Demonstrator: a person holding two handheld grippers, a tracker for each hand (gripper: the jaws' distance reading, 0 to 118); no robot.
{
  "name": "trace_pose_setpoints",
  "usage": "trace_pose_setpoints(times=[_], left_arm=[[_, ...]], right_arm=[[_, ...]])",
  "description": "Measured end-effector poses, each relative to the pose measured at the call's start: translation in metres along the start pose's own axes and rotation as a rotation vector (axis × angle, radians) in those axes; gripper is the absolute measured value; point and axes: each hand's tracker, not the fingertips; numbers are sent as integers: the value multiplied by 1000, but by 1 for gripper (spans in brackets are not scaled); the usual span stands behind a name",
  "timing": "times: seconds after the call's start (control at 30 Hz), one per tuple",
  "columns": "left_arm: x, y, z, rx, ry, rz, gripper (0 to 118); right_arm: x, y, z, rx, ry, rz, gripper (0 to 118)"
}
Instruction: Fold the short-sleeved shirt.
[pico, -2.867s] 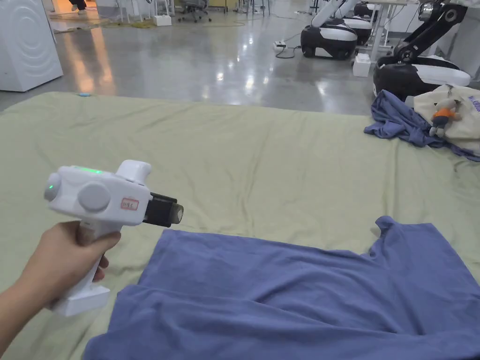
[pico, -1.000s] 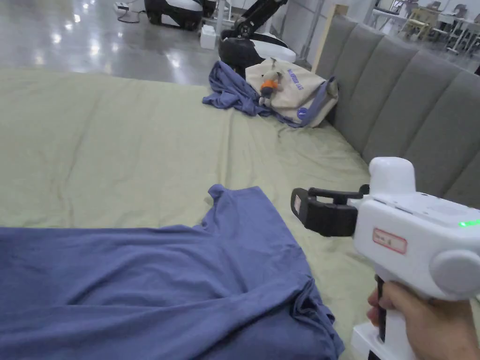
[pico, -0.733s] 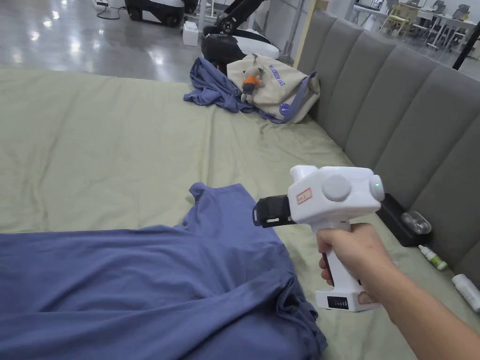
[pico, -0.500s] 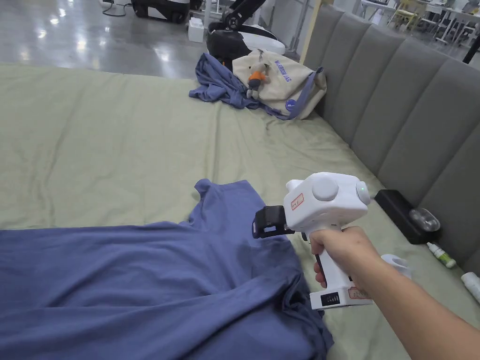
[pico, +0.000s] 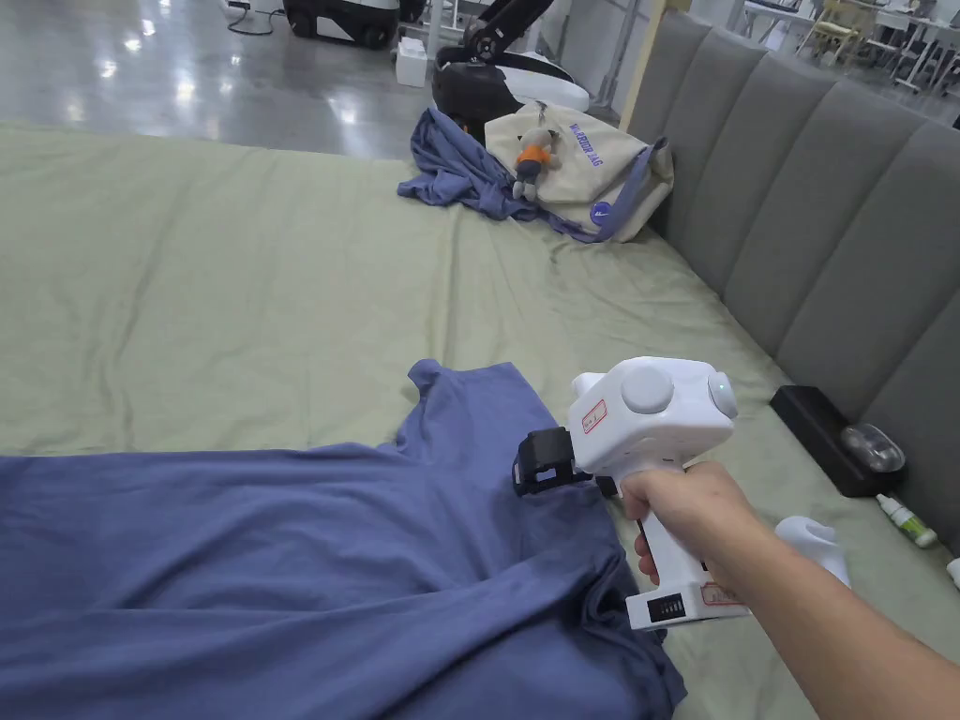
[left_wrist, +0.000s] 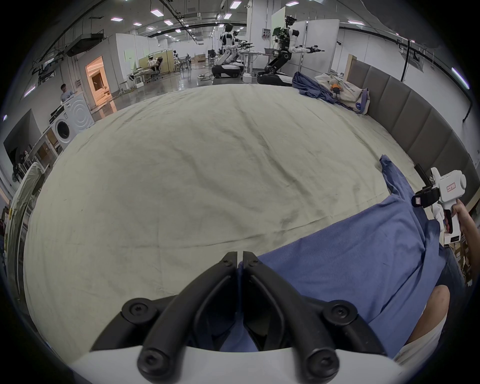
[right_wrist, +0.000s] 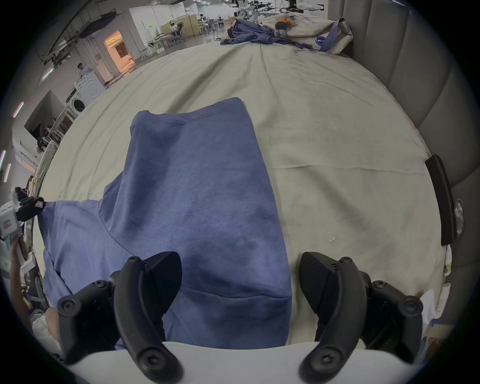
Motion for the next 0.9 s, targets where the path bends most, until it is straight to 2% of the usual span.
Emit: trace_pose_setpoints(times=[0.03, 0.13, 0.2, 0.23, 0.33, 0.4, 0.47, 0.5, 0.6, 0.63, 0.7, 0.83, 0.9], left_arm=[[0, 0, 0, 0, 1, 2, 4], [-1, 1, -1, 1, 0, 3, 4], [-1, 1, 0, 3, 1, 4, 4], [-1, 2, 0, 2, -1, 4, 4], [0, 3, 1, 2, 0, 2, 4], [0, 3, 1, -2, 0, 4, 4], [1, 3, 2, -1, 0, 4, 4], [1, 4, 2, -1, -2, 4, 4], [1, 5, 3, -2, 0, 5, 4], [0, 5, 4, 3, 2, 4, 4], [-2, 6, 6, 15, -8, 24, 4], [-5, 11, 18, 62, -47, 83, 4], [-8, 14, 23, 72, -77, 118, 4]], right_arm=[[0, -1, 2, 3, -5, 0, 93], [2, -3, 7, 10, -29, 1, 60], [5, -4, 11, 23, -25, 8, 23], [6, -3, 14, 27, 1, 4, 14], [-1, -1, 17, 6, 32, -8, 10], [-11, 0, 16, 3, -13, 60, 8], [-14, 2, 14, -6, 26, 37, 6], [-11, 2, 13, -11, 81, -9, 6], [-12, 2, 17, 27, 11, 63, 5], [-11, 1, 21, 42, 26, 56, 5], [-2, 3, 30, 65, 97, -13, 5], [12, 9, 48, 108, 140, -45, 5], [20, 12, 56, 128, 190, -86, 5]])
